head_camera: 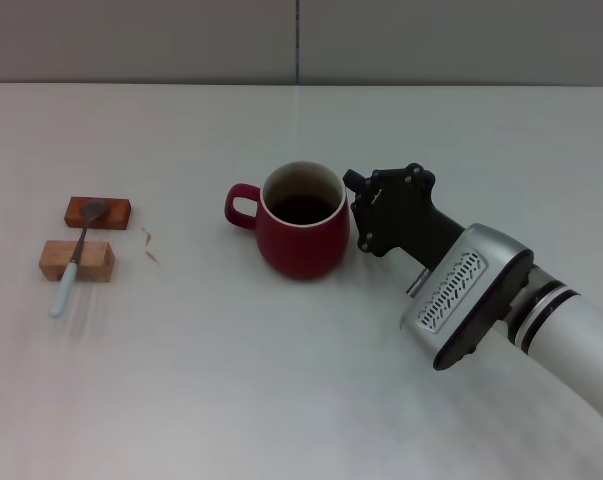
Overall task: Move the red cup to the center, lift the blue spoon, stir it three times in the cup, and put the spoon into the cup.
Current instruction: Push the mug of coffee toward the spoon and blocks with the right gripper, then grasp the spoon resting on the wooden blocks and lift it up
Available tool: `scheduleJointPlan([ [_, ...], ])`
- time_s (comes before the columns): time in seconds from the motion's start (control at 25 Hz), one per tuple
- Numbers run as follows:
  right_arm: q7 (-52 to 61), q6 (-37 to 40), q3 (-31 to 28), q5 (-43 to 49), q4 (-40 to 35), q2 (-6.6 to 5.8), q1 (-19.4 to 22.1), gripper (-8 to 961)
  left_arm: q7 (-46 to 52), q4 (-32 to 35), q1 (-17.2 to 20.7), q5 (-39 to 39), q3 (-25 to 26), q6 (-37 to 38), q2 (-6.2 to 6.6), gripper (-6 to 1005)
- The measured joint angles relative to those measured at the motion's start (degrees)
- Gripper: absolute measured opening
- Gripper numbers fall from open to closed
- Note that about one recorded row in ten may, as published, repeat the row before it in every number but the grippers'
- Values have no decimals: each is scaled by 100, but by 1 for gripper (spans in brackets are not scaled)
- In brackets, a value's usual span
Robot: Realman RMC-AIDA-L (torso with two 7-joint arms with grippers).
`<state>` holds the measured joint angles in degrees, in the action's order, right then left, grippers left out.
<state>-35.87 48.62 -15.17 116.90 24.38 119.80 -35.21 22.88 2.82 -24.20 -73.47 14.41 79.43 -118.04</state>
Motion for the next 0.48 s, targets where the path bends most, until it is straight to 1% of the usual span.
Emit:
scheduleJointPlan([
  [0.2, 1, 202, -242, -43, -157, 7, 68, 10, 15, -55, 58, -4, -5, 54, 0, 843],
  [0.28, 2, 406, -537, -49, -264, 7, 144, 9, 26, -90, 114, -24, -28, 92, 1, 843],
  [0.32, 2, 625, -889, -53, -349, 5, 234, 9, 31, -111, 141, -33, -37, 102, 1, 843],
  [0.36, 8, 752, -1079, -54, -393, 3, 285, 11, 34, -132, 174, -48, -47, 110, 0, 843],
  [0.4, 8, 752, -1079, -54, -393, 3, 285, 14, 36, -150, 198, -59, -56, 113, 0, 843],
  [0.48, 68, 1068, -1426, -56, -477, -7, 401, 18, 38, -203, 274, -119, -114, 118, -1, 843],
])
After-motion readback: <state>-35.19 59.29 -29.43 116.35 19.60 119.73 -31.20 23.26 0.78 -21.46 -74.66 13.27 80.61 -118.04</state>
